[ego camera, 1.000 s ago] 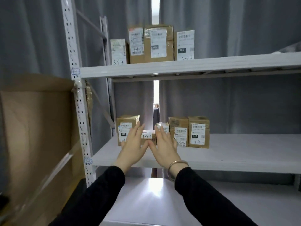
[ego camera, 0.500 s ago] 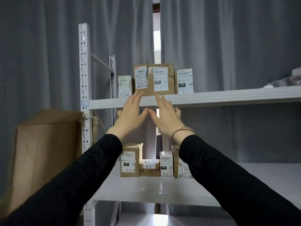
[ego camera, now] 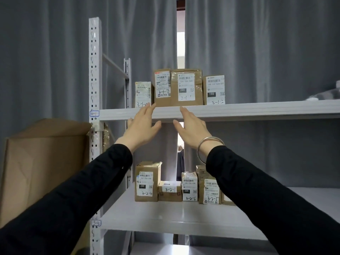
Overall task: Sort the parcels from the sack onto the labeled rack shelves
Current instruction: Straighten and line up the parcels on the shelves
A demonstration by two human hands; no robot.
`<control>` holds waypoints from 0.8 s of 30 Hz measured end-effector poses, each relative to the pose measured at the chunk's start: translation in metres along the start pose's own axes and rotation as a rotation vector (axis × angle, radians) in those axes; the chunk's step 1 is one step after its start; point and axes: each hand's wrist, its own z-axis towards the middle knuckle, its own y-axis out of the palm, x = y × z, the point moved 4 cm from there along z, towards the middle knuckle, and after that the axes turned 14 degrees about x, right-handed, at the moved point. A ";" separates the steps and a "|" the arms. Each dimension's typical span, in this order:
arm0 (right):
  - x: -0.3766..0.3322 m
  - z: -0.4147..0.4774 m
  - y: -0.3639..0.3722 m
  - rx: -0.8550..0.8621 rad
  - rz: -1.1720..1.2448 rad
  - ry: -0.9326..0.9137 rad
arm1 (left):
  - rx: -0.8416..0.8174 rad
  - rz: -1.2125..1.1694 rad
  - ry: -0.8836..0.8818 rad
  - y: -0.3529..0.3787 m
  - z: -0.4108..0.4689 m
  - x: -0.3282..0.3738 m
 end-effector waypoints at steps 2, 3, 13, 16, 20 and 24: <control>-0.009 0.010 0.013 -0.004 -0.004 -0.024 | 0.002 0.033 0.011 0.004 0.005 -0.016; -0.014 0.016 0.021 -0.004 -0.006 -0.036 | 0.001 0.042 0.017 0.005 0.008 -0.024; -0.035 0.073 0.110 -0.033 -0.036 -0.094 | -0.032 0.054 0.023 0.046 0.041 -0.109; -0.029 0.102 0.131 0.014 -0.064 -0.116 | 0.008 0.052 0.052 0.065 0.067 -0.122; -0.018 0.141 0.165 0.043 -0.080 -0.141 | 0.036 0.056 0.090 0.093 0.102 -0.135; -0.014 0.186 0.188 0.115 -0.197 -0.174 | 0.059 0.106 0.074 0.108 0.144 -0.155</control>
